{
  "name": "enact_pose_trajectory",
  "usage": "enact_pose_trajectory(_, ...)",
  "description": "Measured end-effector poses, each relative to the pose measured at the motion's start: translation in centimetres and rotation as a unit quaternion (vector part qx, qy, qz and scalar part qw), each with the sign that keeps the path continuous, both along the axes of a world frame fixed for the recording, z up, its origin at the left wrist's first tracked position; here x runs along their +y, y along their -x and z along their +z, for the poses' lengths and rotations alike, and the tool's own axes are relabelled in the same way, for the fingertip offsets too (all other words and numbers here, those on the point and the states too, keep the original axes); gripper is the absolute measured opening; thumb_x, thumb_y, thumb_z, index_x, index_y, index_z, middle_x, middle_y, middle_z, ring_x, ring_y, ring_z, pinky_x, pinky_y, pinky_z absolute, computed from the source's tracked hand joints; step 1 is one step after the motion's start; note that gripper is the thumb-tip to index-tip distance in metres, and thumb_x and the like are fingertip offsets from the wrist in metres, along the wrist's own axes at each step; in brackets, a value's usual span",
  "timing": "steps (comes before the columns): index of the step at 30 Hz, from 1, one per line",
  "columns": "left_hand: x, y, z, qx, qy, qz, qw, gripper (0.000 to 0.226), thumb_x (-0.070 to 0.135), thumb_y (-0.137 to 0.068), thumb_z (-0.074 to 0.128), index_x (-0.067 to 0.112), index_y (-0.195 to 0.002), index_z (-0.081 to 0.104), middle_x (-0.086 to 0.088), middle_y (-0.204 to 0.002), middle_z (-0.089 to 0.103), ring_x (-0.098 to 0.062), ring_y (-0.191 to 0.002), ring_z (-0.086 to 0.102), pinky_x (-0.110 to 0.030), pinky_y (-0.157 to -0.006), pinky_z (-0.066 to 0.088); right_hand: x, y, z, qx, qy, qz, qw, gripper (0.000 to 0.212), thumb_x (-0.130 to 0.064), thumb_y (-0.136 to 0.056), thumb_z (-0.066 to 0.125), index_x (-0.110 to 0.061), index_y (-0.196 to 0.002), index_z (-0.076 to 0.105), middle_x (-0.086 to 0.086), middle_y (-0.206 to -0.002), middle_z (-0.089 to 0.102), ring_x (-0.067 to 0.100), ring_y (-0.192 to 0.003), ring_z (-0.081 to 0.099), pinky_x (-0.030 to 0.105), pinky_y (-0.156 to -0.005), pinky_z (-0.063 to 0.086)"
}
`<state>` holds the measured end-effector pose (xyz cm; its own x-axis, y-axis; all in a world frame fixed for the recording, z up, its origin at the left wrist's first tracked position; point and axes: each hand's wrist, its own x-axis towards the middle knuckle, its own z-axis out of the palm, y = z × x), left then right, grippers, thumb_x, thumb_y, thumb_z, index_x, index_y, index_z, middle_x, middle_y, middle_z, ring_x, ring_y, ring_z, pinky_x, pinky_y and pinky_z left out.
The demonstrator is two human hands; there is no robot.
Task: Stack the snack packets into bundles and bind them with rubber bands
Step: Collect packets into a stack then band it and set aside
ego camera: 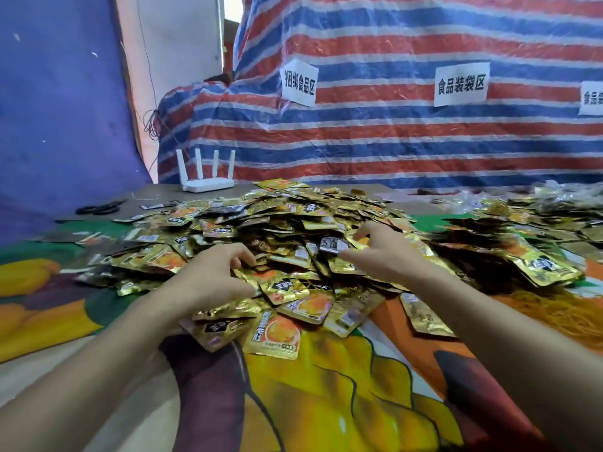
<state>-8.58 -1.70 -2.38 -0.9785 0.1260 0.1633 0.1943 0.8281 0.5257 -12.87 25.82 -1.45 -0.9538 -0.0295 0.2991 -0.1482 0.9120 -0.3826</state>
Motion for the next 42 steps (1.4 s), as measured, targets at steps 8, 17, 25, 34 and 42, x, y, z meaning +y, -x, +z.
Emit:
enact_pose_trajectory(8,-1.8,-1.7,0.3,-0.138,0.212,-0.041,0.967,0.107,0.067,-0.066,0.082,0.035,-0.153,0.028,0.003,-0.155,0.027,-0.021,-0.143,0.029,-0.041,-0.117,0.034,-3.4,-2.8,0.8,-0.088,-0.009,0.041,0.995,0.057,-0.069,-0.079,0.067,-0.015,-0.073,0.053,0.001,-0.067,0.051,0.02,-0.06,0.046,0.035,-0.058,0.033)
enact_pose_trajectory(17,-3.8,1.9,0.1,-0.061,0.249,-0.036,0.966,0.113,0.044,-0.071,0.085,0.036,-0.159,0.013,-0.002,-0.168,-0.004,-0.025,-0.155,0.001,-0.05,-0.124,0.017,-11.5,-3.4,0.2,-0.025,-0.054,0.178,0.982,0.071,-0.049,-0.081,0.073,-0.027,-0.142,0.043,0.006,-0.138,0.047,0.028,-0.128,0.044,0.043,-0.102,0.044)
enact_pose_trajectory(25,-5.6,5.4,0.9,0.048,0.0,0.06,0.997,0.073,0.013,-0.077,0.068,0.024,-0.147,0.045,-0.008,-0.152,0.04,-0.027,-0.13,0.045,-0.044,-0.103,0.046,-16.1,0.9,-1.8,-0.061,-0.021,0.091,0.994,0.077,-0.037,-0.086,0.062,-0.025,-0.154,0.027,0.015,-0.157,0.028,0.037,-0.146,0.022,0.057,-0.116,0.022)
enact_pose_trajectory(34,-4.0,8.0,-2.2,0.086,0.116,0.134,0.98,0.081,0.048,-0.083,0.068,0.029,-0.154,0.034,0.004,-0.16,0.034,-0.029,-0.139,0.03,-0.046,-0.111,0.029,-16.2,1.2,-3.5,-0.028,-0.077,0.091,0.993,0.054,-0.051,-0.088,0.051,-0.021,-0.132,0.055,0.014,-0.149,0.04,0.036,-0.14,0.027,0.059,-0.114,0.021)
enact_pose_trajectory(42,-3.5,7.1,-2.2,0.148,0.088,0.151,0.973,0.053,0.006,-0.095,0.052,0.02,-0.146,0.052,-0.014,-0.132,0.061,-0.032,-0.133,0.043,-0.046,-0.1,0.045,-16.0,1.3,-3.6,-0.01,-0.068,0.085,0.994,0.054,-0.049,-0.087,0.055,-0.025,-0.135,0.056,0.01,-0.147,0.043,0.033,-0.139,0.03,0.057,-0.113,0.025)
